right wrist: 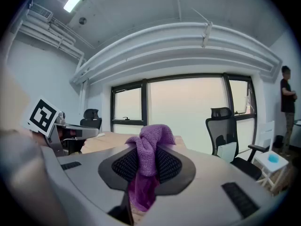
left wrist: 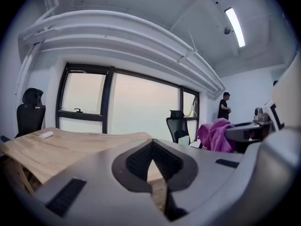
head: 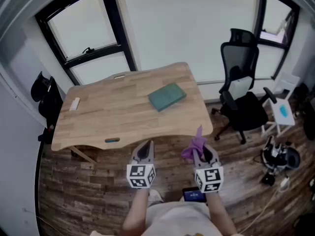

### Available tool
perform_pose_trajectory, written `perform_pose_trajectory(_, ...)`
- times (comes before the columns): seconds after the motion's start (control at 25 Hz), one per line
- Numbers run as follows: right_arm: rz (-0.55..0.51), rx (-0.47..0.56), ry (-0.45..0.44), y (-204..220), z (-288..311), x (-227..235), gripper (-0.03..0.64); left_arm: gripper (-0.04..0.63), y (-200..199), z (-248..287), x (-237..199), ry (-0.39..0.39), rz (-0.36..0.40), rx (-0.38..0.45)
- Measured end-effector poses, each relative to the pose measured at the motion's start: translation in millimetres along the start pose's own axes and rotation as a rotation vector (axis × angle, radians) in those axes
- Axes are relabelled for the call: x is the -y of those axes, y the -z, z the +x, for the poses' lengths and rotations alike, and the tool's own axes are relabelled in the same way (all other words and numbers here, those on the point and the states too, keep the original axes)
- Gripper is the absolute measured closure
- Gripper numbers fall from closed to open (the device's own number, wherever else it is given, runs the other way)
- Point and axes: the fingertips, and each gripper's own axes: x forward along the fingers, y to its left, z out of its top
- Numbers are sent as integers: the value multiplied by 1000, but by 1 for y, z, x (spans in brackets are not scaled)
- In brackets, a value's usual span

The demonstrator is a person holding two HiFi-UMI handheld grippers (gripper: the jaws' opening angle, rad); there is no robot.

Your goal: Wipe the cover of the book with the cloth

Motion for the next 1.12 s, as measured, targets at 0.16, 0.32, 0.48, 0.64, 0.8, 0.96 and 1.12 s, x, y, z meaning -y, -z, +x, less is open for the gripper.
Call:
perform_pose_trajectory(0.16,9,2,4,10,-12,10,540,594,8,-7,12,-13,-6,8)
perform_pose_trajectory(0.32,13,4,4,19,-15,16,540,594,19,-7,15,-17,-22,-15)
perform_pose_trajectory(0.48,16,12,7,22,-9,24,540,594,18,0,13,-21,-21,-19)
perform_pose_trajectory(0.64,48,20,4,21,4,33,540,594,18,14,7,-23,-30,-22)
perform_pose_trajectory(0.8,43,20,13,18,26,44,540,594,17,40,-5,-30,-46,-21)
perform_pose_trajectory(0.96,40,-6,10,17,65,53,540,594,19,80,-28,-42,-62,-29)
perform_pose_trajectory(1.12,42,-33,21,13,115,69,540,594,19,132,-54,-43,-87,-49)
